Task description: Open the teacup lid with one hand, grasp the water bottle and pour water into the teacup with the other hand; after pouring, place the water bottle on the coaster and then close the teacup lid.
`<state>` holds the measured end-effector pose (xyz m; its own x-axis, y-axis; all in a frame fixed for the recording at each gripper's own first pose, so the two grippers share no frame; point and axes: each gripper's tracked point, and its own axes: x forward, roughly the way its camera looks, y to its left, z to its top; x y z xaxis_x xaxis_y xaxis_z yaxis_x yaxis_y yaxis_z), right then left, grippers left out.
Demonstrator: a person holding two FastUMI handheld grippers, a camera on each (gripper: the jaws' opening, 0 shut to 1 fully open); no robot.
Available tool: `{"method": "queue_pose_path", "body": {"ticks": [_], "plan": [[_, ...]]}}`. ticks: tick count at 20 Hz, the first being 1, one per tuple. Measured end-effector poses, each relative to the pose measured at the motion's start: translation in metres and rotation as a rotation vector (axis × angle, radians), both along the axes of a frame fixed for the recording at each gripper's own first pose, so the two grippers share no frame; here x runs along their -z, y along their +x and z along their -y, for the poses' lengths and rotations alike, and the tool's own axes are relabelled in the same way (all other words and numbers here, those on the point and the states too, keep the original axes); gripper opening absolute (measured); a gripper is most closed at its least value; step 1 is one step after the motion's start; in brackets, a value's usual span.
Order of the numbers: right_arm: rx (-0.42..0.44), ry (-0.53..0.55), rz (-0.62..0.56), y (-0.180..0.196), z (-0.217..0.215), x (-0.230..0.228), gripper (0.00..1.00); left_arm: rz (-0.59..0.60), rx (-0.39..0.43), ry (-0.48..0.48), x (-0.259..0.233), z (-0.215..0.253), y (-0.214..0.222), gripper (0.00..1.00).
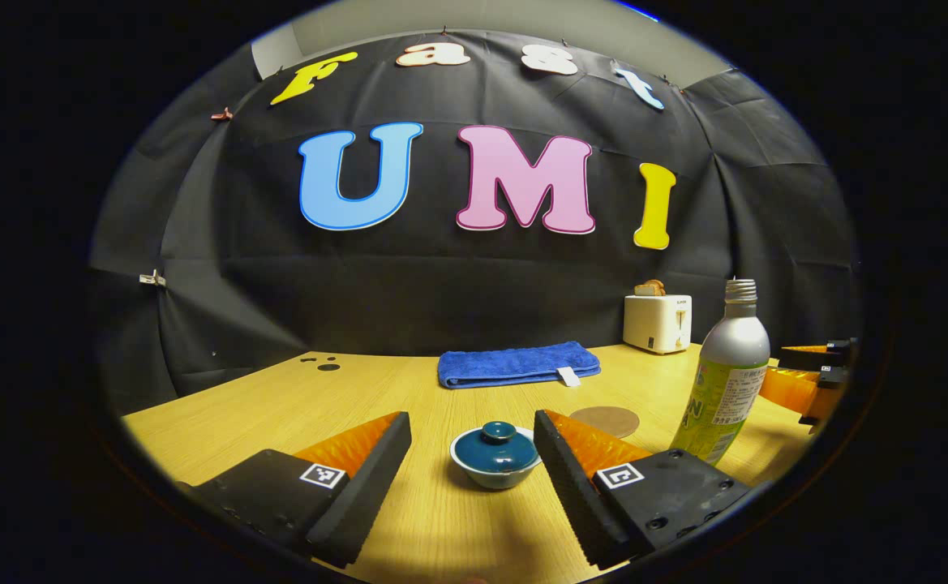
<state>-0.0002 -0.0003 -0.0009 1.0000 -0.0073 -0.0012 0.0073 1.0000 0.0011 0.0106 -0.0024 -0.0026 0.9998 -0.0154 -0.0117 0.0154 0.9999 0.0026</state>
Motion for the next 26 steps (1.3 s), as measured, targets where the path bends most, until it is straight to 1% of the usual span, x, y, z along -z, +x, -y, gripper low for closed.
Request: {"method": "queue_pose_path", "body": {"ticks": [3,6,7,10,13,14,15,16,21,22,23,25,26], "plan": [[-0.006,0.000,0.000,0.001,-0.001,0.000,0.98,-0.025,0.009,0.011,0.004,0.003,0.008,0.97],[-0.014,0.001,0.000,0.000,-0.003,0.000,0.98,-0.083,0.063,0.031,0.013,0.013,0.020,0.96],[-0.018,0.001,-0.002,-0.001,-0.004,0.001,0.98,-0.091,0.060,0.038,0.014,0.010,0.024,0.95],[-0.020,0.001,-0.001,0.000,-0.004,0.001,0.98,-0.113,0.058,0.055,0.018,0.009,0.040,0.87],[-0.036,0.002,-0.002,0.000,-0.008,0.000,0.98,-0.155,0.071,0.078,0.024,0.013,0.052,0.82],[-0.052,0.003,-0.004,-0.001,-0.010,0.001,0.98,-0.168,0.073,0.085,0.026,0.014,0.056,0.77],[-0.069,0.004,-0.003,-0.002,-0.013,0.001,0.98,-0.180,0.078,0.090,0.028,0.015,0.058,0.73],[-0.079,0.003,-0.003,-0.002,-0.015,0.001,0.98,-0.191,0.081,0.093,0.029,0.015,0.060,0.67],[-0.084,0.004,-0.003,-0.001,-0.014,0.001,0.98,-0.202,0.104,0.124,0.030,0.019,0.067,0.64],[-0.084,0.003,-0.003,-0.002,-0.014,0.001,1.00,-0.205,0.110,0.130,0.031,0.021,0.066,0.61],[-0.084,0.004,-0.003,-0.002,-0.014,0.001,0.98,-0.210,0.115,0.137,0.032,0.023,0.067,0.59],[-0.085,0.003,-0.003,-0.003,-0.015,0.001,0.98,-0.220,0.126,0.149,0.034,0.026,0.068,0.54],[-0.085,0.004,-0.003,-0.002,-0.014,0.001,0.98,-0.224,0.131,0.154,0.035,0.027,0.068,0.51]]}}
